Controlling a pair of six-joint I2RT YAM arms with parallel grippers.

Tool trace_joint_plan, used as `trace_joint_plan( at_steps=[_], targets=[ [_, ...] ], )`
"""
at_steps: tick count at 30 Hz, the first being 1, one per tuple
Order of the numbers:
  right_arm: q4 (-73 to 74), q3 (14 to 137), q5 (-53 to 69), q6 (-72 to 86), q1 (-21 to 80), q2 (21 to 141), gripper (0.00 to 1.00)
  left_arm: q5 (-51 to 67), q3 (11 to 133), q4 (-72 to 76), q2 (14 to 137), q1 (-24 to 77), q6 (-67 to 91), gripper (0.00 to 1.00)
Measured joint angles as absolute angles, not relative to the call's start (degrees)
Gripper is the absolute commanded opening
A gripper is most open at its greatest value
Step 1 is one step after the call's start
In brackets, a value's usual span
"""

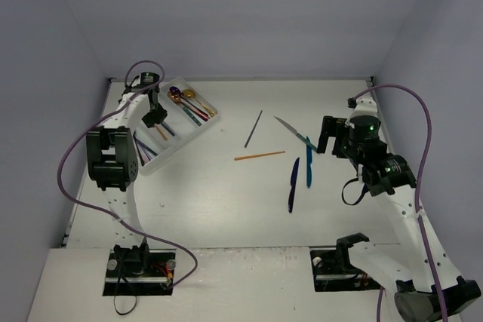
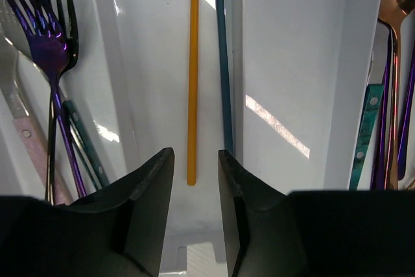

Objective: Sort the eating utensils into containers

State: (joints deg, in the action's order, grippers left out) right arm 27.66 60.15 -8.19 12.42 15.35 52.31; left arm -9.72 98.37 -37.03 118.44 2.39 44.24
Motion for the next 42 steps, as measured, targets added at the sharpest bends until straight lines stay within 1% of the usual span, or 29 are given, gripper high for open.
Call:
trace_joint_plan(
  at_steps=[5,8,11,14,17,21,29,42],
  targets=[
    [27.7,60.2,-8.2,11.8,15.4,52.6,0.95,-9.8,96.8,-37.1,114.3,4.7,38.4,0.32],
    [27.7,60.2,-8.2,11.6,15.3,52.6,0.95,-8.4,99.3,-37.2,113.9,9.9,28.4,0.32],
    [27.7,60.2,-7.7,11.5,15.3,52.8,0.95,-6.1,102.1,-36.7,114.7,17.7,17.0,0.32],
    [27.7,60.2,-6.9,11.5,15.3,52.9,0.95,-2.7,104.3,-36.2,116.5,24.9,6.8,0.32],
    [27.7,60.2,-6.1,11.5,15.3,52.9,0.95,3.0,105.2,-36.2,118.5,30.2,-1.1,0.32],
    [27.7,60.2,-5.0,11.9,15.3,52.8,0.95,10.1,108.4,-38.2,122.3,32.3,-8.4,0.32],
    [27.7,60.2,-3.3,13.7,15.3,52.0,0.95,18.0,115.7,-41.9,130.1,33.2,-14.2,0.32],
    [27.7,60.1,-2.4,16.4,15.3,50.7,0.95,19.8,116.4,-44.4,132.1,39.6,-15.3,0.32]
  ],
)
